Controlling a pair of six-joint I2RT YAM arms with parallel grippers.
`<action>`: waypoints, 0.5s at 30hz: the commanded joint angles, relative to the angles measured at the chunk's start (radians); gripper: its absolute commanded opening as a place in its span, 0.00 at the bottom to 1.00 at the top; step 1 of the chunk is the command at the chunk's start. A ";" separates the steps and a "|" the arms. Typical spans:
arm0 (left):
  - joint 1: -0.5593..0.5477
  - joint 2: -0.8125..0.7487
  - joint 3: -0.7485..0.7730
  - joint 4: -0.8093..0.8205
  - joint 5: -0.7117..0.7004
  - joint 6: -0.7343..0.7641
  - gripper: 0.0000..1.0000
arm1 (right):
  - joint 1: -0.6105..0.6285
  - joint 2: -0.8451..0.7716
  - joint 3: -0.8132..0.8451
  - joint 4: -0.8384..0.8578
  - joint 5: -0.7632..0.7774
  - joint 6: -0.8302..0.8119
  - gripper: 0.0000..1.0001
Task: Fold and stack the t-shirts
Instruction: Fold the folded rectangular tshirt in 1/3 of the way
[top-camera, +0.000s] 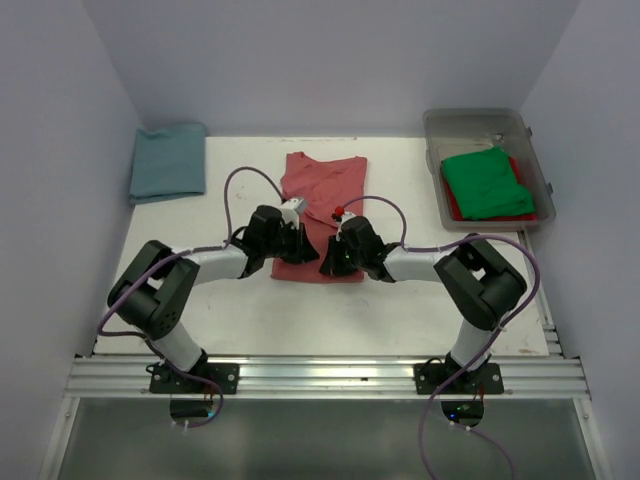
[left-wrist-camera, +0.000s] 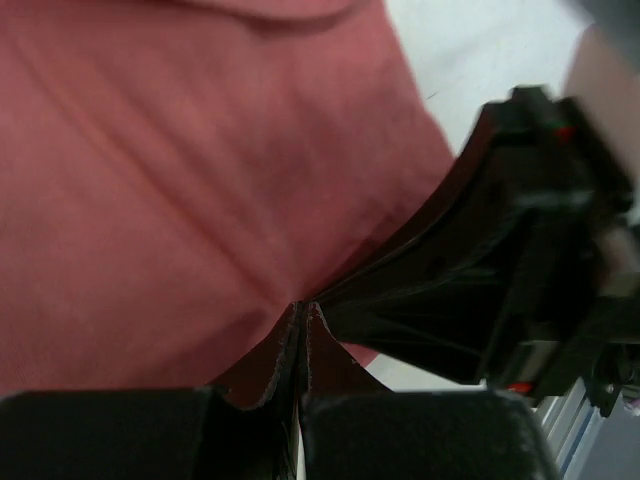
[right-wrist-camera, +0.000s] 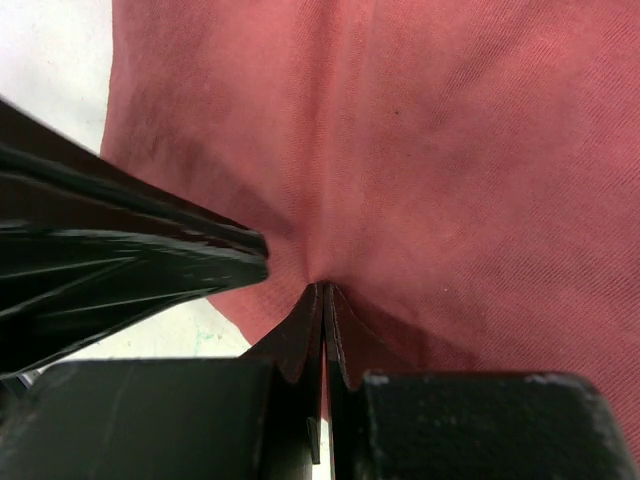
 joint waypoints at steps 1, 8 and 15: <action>0.006 0.024 -0.030 0.150 0.029 -0.047 0.00 | 0.009 0.037 -0.036 -0.207 0.042 -0.032 0.00; 0.004 0.067 -0.051 0.159 -0.029 -0.052 0.00 | 0.009 0.008 -0.054 -0.210 0.043 -0.034 0.00; 0.001 0.088 -0.090 0.139 -0.066 -0.047 0.00 | 0.009 -0.153 -0.005 -0.249 -0.003 -0.050 0.00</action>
